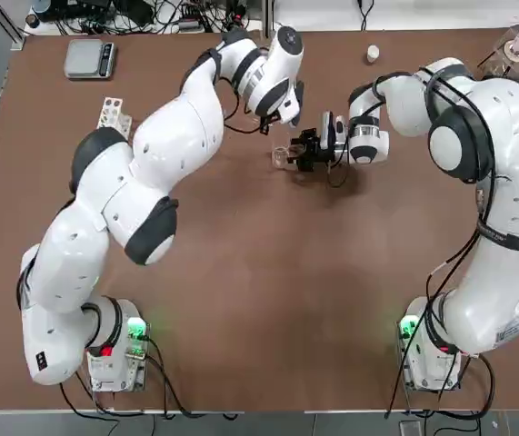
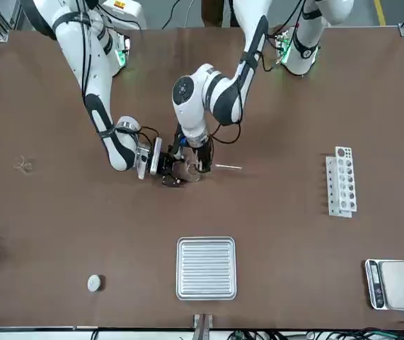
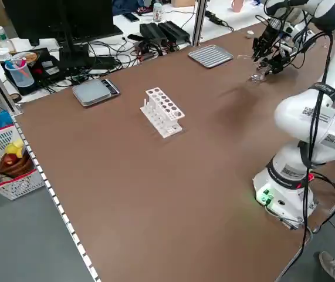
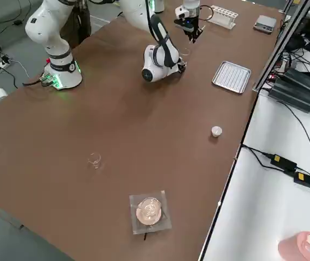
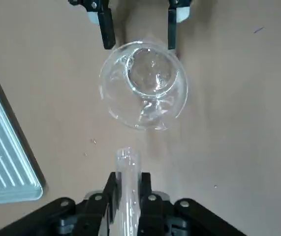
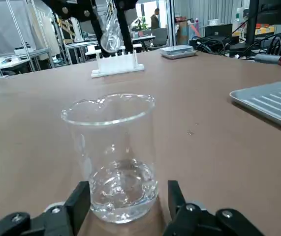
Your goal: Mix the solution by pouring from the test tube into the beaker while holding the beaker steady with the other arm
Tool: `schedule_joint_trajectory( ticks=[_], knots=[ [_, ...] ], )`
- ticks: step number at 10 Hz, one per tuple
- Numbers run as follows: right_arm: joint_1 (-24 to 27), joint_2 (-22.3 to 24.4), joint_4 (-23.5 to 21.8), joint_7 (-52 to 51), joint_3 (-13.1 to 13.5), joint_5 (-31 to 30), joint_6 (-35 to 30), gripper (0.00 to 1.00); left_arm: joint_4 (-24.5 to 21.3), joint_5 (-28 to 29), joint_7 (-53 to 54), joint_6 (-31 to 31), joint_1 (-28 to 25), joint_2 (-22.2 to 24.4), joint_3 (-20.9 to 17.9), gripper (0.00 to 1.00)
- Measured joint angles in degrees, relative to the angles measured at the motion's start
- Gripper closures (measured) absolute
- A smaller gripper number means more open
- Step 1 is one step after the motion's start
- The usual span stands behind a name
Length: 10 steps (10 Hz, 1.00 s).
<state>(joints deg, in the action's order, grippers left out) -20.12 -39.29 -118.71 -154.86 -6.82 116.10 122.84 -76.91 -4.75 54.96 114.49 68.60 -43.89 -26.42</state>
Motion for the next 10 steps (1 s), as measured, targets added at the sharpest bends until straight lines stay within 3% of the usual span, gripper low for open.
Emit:
schedule_joint_trajectory(
  ticks=[10],
  knots=[
    [0.14, 0.03, 0.0, 0.06, -0.16, 0.08, -0.02, 0.28, 3.04, 3.43, -3.53, -0.01, 1.11, -2.53, 0.03, 0.78]
  ],
)
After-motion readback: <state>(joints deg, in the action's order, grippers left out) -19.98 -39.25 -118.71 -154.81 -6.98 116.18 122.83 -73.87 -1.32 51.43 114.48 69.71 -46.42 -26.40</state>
